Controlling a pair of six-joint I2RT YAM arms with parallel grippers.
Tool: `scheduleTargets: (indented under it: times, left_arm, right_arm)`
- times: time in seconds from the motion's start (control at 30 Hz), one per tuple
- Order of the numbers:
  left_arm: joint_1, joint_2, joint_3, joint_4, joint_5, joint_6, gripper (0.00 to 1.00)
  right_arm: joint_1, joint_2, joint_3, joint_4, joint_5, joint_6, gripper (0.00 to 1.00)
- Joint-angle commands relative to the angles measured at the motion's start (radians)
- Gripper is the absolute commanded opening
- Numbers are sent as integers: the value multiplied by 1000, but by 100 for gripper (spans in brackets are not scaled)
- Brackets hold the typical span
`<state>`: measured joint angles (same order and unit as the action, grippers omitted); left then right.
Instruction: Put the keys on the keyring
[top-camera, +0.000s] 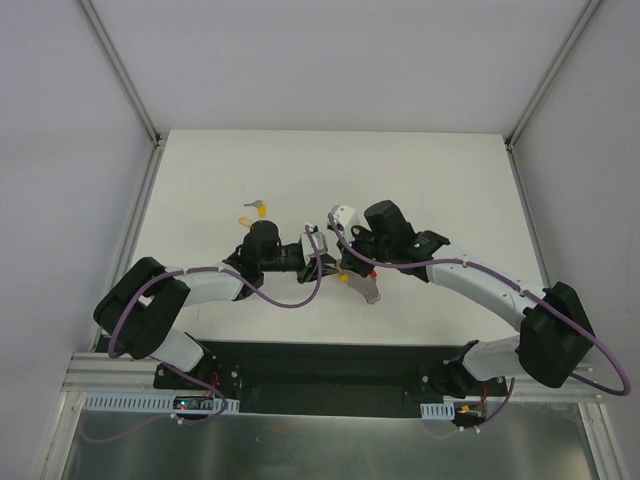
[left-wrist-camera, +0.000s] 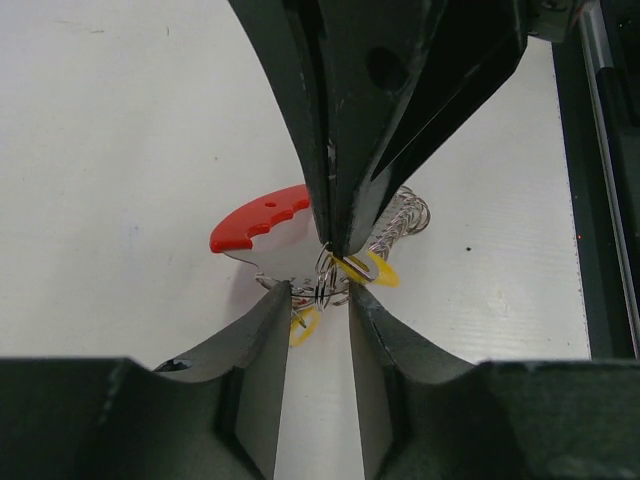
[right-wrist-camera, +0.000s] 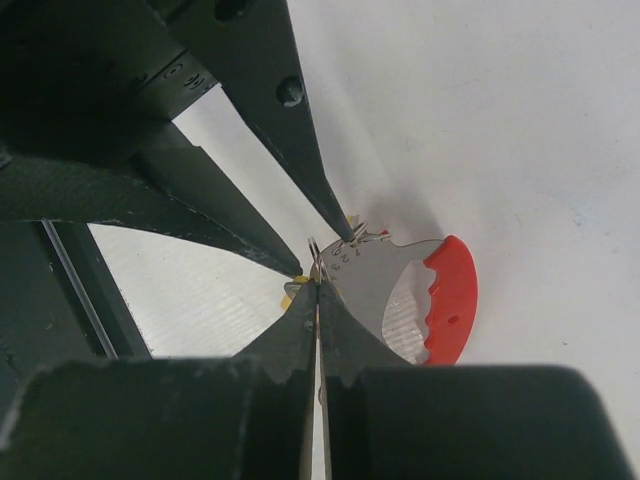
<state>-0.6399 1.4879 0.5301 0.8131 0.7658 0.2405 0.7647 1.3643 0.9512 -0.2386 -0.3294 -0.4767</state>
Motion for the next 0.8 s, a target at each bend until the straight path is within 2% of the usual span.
scheduleTargets:
  times: [0.0,0.17,0.33,0.43,0.77]
  left_arm:
    - [6,15,50,-12,72,36,27]
    - [6,31,61,-34,73,34,14]
    - [6,41,67,-43,70,26,11]
    - [6,32,67,-52,60,25,0]
    - [3,-103,2,-54,-37,-6,0]
  right_arm:
    - [5,-44,1,12,-13,-13,1]
    - [8,-47,6,12,-16,-11,1]
    - [7,-53,3,13,-16,-10,1]
    - [7,-54,4,12,-13,-5,1]
    - [-1,-56,-2,-5,118,85,1]
